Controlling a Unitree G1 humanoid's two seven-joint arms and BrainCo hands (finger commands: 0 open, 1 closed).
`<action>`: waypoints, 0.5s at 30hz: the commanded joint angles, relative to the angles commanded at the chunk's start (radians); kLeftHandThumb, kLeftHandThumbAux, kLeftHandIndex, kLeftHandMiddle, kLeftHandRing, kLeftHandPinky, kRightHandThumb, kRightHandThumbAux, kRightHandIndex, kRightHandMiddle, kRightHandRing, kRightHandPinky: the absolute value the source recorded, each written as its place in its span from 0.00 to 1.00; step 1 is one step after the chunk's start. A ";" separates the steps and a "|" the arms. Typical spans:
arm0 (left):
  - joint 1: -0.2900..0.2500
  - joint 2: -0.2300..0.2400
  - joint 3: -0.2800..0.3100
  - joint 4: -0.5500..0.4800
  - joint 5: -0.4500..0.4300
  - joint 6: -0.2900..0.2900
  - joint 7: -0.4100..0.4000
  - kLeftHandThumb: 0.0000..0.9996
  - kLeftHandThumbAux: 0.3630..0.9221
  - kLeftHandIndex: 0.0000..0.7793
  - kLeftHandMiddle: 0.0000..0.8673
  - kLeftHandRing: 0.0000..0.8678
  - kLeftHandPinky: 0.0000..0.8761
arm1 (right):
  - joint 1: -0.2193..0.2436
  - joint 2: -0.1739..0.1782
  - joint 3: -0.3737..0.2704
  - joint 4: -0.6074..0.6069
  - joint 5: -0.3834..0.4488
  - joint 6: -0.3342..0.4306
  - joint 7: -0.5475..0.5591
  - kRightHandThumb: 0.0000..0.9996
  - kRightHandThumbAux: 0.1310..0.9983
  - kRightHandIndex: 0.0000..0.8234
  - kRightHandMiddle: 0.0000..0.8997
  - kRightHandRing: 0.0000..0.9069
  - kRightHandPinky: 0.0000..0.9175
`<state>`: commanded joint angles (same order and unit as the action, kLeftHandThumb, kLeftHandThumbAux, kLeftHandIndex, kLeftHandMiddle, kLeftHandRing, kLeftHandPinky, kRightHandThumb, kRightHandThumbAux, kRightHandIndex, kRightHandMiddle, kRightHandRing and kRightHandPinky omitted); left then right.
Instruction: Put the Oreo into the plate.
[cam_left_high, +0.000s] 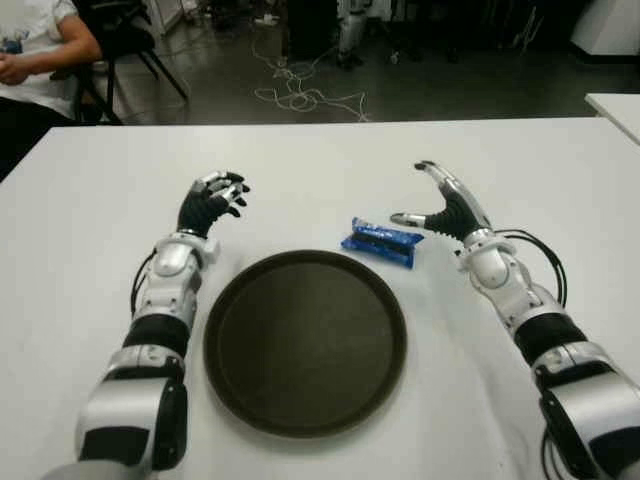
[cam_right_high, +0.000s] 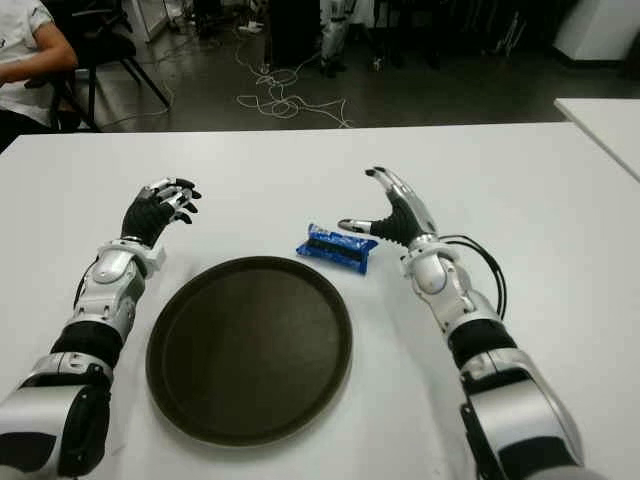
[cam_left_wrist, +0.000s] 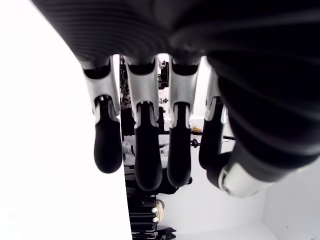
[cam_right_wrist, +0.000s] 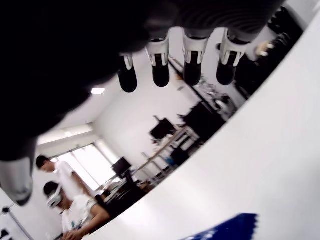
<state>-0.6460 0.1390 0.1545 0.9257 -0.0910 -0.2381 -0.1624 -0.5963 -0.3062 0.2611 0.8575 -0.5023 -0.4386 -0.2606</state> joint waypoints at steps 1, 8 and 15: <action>0.001 0.000 0.000 -0.001 0.000 -0.001 0.001 0.83 0.55 0.54 0.54 0.59 0.64 | 0.005 -0.005 0.007 -0.010 -0.016 0.004 -0.010 0.00 0.49 0.00 0.00 0.00 0.04; -0.001 -0.002 0.003 0.004 0.001 -0.002 0.016 0.83 0.55 0.54 0.54 0.58 0.64 | 0.029 -0.019 0.065 -0.094 -0.125 0.102 -0.030 0.00 0.50 0.00 0.00 0.00 0.07; 0.000 -0.002 0.000 0.001 0.000 -0.007 0.012 0.83 0.55 0.54 0.54 0.59 0.66 | 0.050 -0.025 0.085 -0.155 -0.157 0.160 -0.011 0.00 0.51 0.00 0.00 0.01 0.09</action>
<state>-0.6455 0.1370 0.1549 0.9269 -0.0905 -0.2448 -0.1502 -0.5465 -0.3313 0.3459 0.7022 -0.6597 -0.2790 -0.2720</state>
